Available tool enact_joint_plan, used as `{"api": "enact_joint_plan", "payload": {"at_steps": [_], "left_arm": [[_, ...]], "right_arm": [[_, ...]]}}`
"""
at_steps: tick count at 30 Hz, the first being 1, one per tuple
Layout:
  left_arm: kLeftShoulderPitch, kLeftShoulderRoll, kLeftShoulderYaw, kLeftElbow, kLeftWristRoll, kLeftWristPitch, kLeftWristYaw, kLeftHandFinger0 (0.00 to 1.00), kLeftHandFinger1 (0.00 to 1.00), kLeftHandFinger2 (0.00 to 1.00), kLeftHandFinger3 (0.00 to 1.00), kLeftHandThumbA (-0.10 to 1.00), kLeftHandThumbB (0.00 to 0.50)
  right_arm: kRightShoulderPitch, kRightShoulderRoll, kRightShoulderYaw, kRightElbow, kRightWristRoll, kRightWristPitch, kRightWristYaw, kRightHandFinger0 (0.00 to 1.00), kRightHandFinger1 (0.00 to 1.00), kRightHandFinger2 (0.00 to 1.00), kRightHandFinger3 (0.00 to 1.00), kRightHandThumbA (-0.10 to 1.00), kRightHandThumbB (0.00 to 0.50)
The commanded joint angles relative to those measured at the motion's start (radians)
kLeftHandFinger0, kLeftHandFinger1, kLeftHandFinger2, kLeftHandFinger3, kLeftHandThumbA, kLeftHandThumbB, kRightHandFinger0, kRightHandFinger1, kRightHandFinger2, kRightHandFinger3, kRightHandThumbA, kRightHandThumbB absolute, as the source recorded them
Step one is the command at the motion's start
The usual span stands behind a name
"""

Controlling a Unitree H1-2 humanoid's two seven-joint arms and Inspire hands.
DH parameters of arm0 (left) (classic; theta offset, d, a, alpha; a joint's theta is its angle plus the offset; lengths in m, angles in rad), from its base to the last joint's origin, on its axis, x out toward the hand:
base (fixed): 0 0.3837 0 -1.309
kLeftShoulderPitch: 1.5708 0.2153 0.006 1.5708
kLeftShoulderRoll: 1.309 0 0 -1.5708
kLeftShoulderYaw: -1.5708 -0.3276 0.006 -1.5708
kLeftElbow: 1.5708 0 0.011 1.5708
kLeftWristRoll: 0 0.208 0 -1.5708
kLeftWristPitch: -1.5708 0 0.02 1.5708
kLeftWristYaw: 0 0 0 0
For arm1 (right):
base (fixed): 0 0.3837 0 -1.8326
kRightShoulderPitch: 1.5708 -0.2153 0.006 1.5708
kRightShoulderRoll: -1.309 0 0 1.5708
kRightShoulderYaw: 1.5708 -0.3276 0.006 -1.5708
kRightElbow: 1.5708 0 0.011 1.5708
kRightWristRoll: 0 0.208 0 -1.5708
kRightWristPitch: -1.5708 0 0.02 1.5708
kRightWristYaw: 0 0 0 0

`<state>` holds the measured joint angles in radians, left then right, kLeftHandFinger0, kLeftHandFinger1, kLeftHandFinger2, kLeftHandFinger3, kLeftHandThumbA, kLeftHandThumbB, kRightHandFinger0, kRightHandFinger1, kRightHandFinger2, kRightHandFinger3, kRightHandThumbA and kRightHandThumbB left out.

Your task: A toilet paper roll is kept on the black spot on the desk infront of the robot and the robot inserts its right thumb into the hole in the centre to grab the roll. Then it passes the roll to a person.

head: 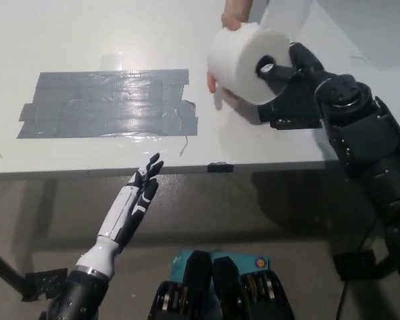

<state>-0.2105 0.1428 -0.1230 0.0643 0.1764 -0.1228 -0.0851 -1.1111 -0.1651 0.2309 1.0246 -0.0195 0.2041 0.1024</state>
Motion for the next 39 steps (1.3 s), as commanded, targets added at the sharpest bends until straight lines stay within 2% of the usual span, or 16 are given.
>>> {"api": "enact_joint_plan", "payload": {"at_steps": [1, 8, 12, 18, 21, 23, 25, 27, 28, 30, 33, 34, 35, 36, 39], "left_arm": [[-0.031, 0.010, -0.006, -0.037, 0.005, 0.007, -0.019, 1.00, 1.00, 1.00, 1.00, 1.00, 0.152], [-0.040, 0.013, -0.008, -0.035, 0.001, 0.009, -0.025, 1.00, 1.00, 1.00, 1.00, 1.00, 0.153], [-0.040, 0.013, -0.009, -0.035, 0.007, 0.012, -0.026, 1.00, 1.00, 1.00, 1.00, 1.00, 0.158], [-0.044, 0.014, -0.009, -0.033, 0.004, 0.016, -0.029, 1.00, 1.00, 1.00, 1.00, 1.00, 0.155], [-0.044, 0.012, -0.008, -0.030, 0.004, 0.013, -0.025, 1.00, 1.00, 1.00, 1.00, 1.00, 0.155], [-0.038, 0.013, -0.009, -0.036, 0.004, 0.017, -0.027, 1.00, 1.00, 1.00, 1.00, 1.00, 0.153], [-0.034, 0.013, -0.008, -0.036, 0.003, 0.016, -0.026, 1.00, 1.00, 1.00, 1.00, 1.00, 0.149], [-0.023, 0.009, -0.007, -0.035, -0.001, 0.010, -0.023, 1.00, 1.00, 1.00, 1.00, 1.00, 0.144], [-0.014, 0.008, -0.008, -0.037, 0.000, 0.008, -0.021, 1.00, 1.00, 1.00, 1.00, 1.00, 0.141], [0.011, 0.001, -0.014, -0.044, 0.003, 0.004, -0.017, 1.00, 1.00, 1.00, 1.00, 1.00, 0.136], [0.058, -0.011, -0.019, -0.051, -0.004, -0.005, -0.013, 1.00, 1.00, 1.00, 1.00, 1.00, 0.129], [0.064, -0.012, -0.020, -0.052, -0.005, -0.006, -0.013, 1.00, 1.00, 1.00, 1.00, 1.00, 0.129], [0.087, -0.013, -0.024, -0.054, 0.005, -0.017, -0.007, 1.00, 1.00, 1.00, 1.00, 1.00, 0.111], [0.100, -0.013, -0.024, -0.056, 0.008, -0.016, -0.005, 1.00, 1.00, 1.00, 1.00, 1.00, 0.109], [0.120, -0.008, -0.018, -0.054, 0.004, -0.011, -0.006, 1.00, 1.00, 1.00, 1.00, 1.00, 0.128]], "right_arm": [[-0.051, -0.017, 0.031, -0.054, -0.027, -0.007, 0.148, 1.00, 1.00, 1.00, 1.00, 0.48, 0.415], [-0.043, -0.046, 0.058, -0.101, -0.054, 0.020, 0.190, 1.00, 1.00, 1.00, 1.00, 0.61, 0.499], [-0.035, -0.080, 0.042, -0.138, -0.056, 0.004, 0.209, 1.00, 1.00, 1.00, 1.00, 0.71, 0.500], [0.018, -0.145, -0.051, -0.382, -0.022, 0.071, 0.196, 1.00, 1.00, 1.00, 1.00, 0.79, 0.500], [0.059, -0.174, -0.111, -0.549, 0.011, 0.136, 0.201, 1.00, 1.00, 1.00, 1.00, 0.74, 0.500], [0.104, -0.194, -0.146, -0.684, 0.028, 0.179, 0.210, 1.00, 1.00, 1.00, 1.00, 0.74, 0.479], [0.137, -0.205, -0.162, -0.755, 0.029, 0.167, 0.208, 1.00, 1.00, 1.00, 1.00, 0.77, 0.446], [0.194, -0.205, -0.194, -0.883, 0.035, 0.197, 0.191, 1.00, 1.00, 1.00, 1.00, 0.79, 0.465], [0.237, -0.204, -0.206, -0.960, 0.033, 0.192, 0.180, 1.00, 1.00, 1.00, 1.00, 0.81, 0.446], [0.334, -0.214, -0.201, -1.101, -0.002, 0.171, 0.170, 1.00, 1.00, 1.00, 1.00, 0.91, 0.454], [0.453, -0.205, -0.189, -1.252, -0.025, 0.184, 0.169, 1.00, 1.00, 1.00, 1.00, 0.99, 0.459], [0.474, -0.202, -0.187, -1.276, -0.029, 0.185, 0.168, 1.00, 1.00, 1.00, 1.00, 0.99, 0.459], [0.566, -0.182, -0.178, -1.337, -0.024, 0.144, 0.164, 1.00, 1.00, 1.00, 1.00, 1.00, 0.441], [0.626, -0.164, -0.171, -1.369, -0.023, 0.123, 0.157, 1.00, 1.00, 1.00, 1.00, 1.00, 0.443], [0.752, -0.104, -0.152, -1.388, -0.022, 0.043, 0.127, 1.00, 1.00, 1.00, 1.00, 1.00, 0.436]]}}
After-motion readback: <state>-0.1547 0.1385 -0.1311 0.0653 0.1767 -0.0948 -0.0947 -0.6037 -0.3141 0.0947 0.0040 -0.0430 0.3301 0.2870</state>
